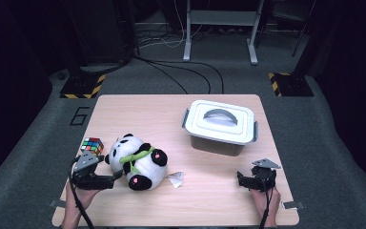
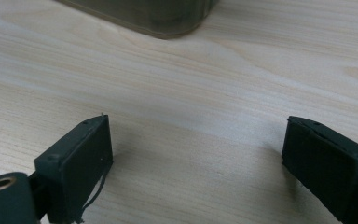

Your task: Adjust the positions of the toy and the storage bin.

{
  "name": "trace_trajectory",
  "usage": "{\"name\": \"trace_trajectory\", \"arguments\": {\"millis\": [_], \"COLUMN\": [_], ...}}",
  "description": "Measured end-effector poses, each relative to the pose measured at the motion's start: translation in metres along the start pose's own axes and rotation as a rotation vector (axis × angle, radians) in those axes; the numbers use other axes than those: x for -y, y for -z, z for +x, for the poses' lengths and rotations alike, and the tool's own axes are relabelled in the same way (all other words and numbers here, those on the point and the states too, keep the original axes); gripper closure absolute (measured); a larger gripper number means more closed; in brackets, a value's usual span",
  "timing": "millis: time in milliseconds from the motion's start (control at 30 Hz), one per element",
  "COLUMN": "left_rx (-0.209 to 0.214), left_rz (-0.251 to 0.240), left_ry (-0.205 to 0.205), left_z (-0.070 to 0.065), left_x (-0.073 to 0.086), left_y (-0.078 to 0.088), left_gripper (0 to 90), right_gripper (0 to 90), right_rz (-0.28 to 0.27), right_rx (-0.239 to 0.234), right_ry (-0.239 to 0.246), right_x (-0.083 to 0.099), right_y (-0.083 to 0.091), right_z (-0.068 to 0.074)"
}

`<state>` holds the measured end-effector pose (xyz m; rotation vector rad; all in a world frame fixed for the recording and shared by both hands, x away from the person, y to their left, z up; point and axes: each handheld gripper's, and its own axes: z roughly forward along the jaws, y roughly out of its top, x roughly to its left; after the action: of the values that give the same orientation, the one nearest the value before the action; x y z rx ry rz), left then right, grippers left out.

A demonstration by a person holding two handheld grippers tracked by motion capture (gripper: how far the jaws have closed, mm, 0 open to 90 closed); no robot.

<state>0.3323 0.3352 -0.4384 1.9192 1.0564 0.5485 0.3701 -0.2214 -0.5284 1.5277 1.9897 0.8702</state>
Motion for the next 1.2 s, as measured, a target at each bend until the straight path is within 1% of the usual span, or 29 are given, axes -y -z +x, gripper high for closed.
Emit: {"name": "trace_trajectory", "arguments": {"millis": [67, 100, 200, 233, 267, 300, 367, 400, 467, 500, 533, 567, 633, 667, 700, 733, 867, 1033, 1133, 1200], "left_rx": [-0.015, -0.024, -0.056, -0.066, -0.084, -0.093, -0.109, -0.11, -0.11, -0.119, -0.118, -0.127, -0.131, -0.131, -0.143, -0.148, -0.146, -0.144, -0.144, -0.143], "left_rz": [0.02, 0.025, 0.062, 0.084, 0.109, 0.128, 0.155, 0.169, 0.177, 0.186, 0.203, 0.211, 0.211, 0.223, 0.197, 0.195, 0.193, 0.193, 0.192, 0.192], "left_ry": [0.009, 0.022, 0.043, 0.047, 0.043, 0.04, 0.051, 0.063, 0.093, 0.098, 0.097, 0.096, 0.096, 0.09, 0.085, 0.089, 0.088, 0.089, 0.088, 0.089], "left_z": [0.006, 0.008, 0.016, 0.018, 0.02, 0.022, 0.026, 0.029, 0.034, 0.037, 0.038, 0.038, 0.039, 0.039, 0.039, 0.039, 0.04, 0.04, 0.04, 0.04], "left_x": [0.009, 0.014, 0.027, 0.034, 0.038, 0.043, 0.052, 0.058, 0.067, 0.072, 0.075, 0.077, 0.082, 0.083, 0.085, 0.085, 0.084, 0.084, 0.084, 0.084], "left_y": [0.004, 0.005, 0.003, 0.001, -0.002, -0.006, -0.012, -0.016, -0.023, -0.027, -0.029, -0.031, -0.037, -0.038, -0.039, -0.039, -0.04, -0.04, -0.04, -0.04], "left_gripper": [4.0, 2.8, 1.1, 0.7, 0.4, 0.0, 0.0, 0.0, 0.0, 0.0, 0.0, 0.0, 0.0, 0.0, 0.0, 0.0, 0.0, 0.0, 0.0, 0.0], "right_gripper": [7.5, 7.5, 7.5, 7.5, 7.4, 7.4, 7.4, 7.4, 7.3, 7.2, 7.2, 7.1, 7.0, 6.9, 6.7, 6.5, 6.0, 6.0, 7.3, 6.6], "right_rz": [0.0, -0.002, -0.002, -0.002, -0.001, -0.001, -0.001, -0.001, -0.003, -0.003, 0.0, 0.001, -0.003, 0.0, 0.001, 0.002, 0.003, 0.006, 0.009, 0.015], "right_rx": [0.0, 0.0, 0.0, 0.0, 0.0, 0.0, 0.0, 0.0, -0.001, 0.0, -0.001, -0.001, -0.002, -0.003, -0.003, -0.003, -0.003, -0.008, -0.021, -0.028], "right_ry": [0.0, 0.002, 0.003, 0.002, 0.001, 0.001, -0.002, 0.005, 0.0, -0.002, -0.004, 0.002, 0.009, 0.007, 0.007, 0.003, 0.002, 0.012, -0.009, -0.023], "right_x": [0.0, 0.0, 0.0, 0.0, 0.0, 0.0, 0.0, 0.0, 0.0, 0.0, 0.0, 0.0, 0.0, 0.0, 0.0, -0.001, -0.001, -0.001, -0.003, -0.006], "right_y": [0.0, 0.0, 0.0, 0.0, 0.0, 0.0, 0.0, 0.0, 0.0, 0.0, 0.0, 0.0, -0.001, -0.001, -0.001, -0.001, -0.001, -0.001, -0.001, 0.0], "right_z": [0.0, 0.0, 0.0, 0.0, 0.0, 0.0, 0.0, 0.0, 0.0, 0.0, 0.0, 0.0, 0.0, 0.0, 0.0, 0.0, 0.0, -0.001, -0.004, -0.007]}}
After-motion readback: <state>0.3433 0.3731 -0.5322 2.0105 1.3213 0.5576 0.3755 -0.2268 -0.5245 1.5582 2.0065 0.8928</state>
